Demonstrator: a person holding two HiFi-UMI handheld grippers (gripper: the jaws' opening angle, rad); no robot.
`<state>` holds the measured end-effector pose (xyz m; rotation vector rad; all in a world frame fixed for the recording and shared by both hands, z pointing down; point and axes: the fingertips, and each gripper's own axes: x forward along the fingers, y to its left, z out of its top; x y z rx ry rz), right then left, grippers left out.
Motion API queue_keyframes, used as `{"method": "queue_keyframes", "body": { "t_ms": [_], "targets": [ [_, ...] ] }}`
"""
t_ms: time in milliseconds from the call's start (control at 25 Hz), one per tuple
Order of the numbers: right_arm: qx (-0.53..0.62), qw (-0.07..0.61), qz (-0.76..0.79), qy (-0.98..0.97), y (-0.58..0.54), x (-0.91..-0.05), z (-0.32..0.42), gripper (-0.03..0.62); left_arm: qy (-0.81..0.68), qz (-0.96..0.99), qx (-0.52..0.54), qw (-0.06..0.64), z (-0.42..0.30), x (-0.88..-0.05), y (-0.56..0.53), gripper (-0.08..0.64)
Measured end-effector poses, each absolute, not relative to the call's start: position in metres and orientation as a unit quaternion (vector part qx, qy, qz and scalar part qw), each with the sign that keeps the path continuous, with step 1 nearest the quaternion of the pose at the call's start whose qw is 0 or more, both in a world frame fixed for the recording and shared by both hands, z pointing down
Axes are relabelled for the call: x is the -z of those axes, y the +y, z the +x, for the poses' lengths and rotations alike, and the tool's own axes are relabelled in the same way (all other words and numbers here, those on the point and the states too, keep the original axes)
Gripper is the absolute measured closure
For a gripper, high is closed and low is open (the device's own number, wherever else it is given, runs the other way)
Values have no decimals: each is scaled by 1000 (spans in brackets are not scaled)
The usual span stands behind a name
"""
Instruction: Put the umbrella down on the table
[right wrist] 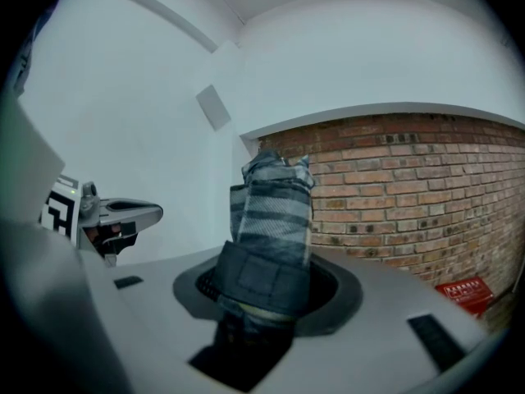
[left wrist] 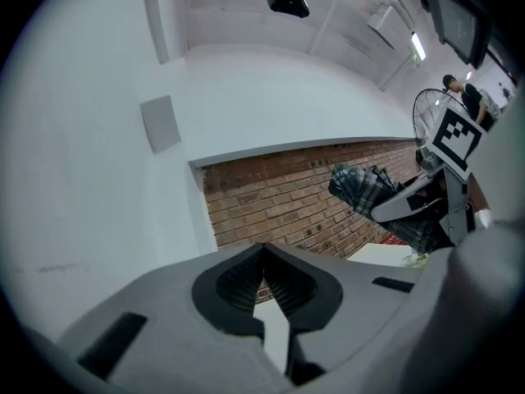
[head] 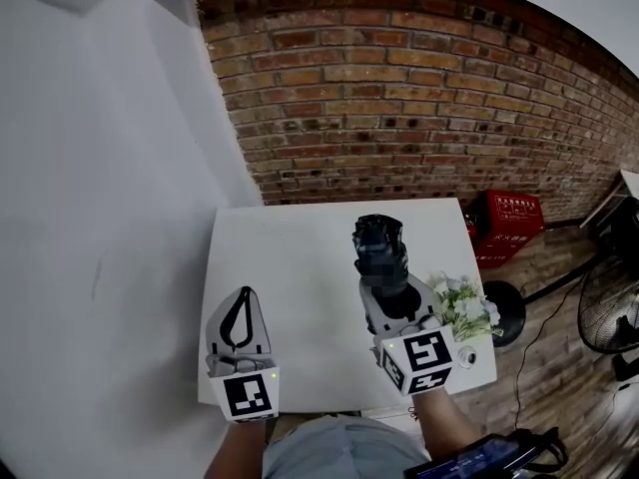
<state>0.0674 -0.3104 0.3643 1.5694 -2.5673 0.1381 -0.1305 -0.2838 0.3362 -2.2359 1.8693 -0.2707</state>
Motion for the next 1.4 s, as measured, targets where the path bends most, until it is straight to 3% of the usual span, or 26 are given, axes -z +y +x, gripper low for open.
{"method": "queue_keyframes", "body": {
  "t_ms": [1400],
  "targets": [
    [-116, 125, 504, -847, -358, -452, 24, 420, 628, -767, 119, 64, -162, -386, -342, 558]
  ]
}}
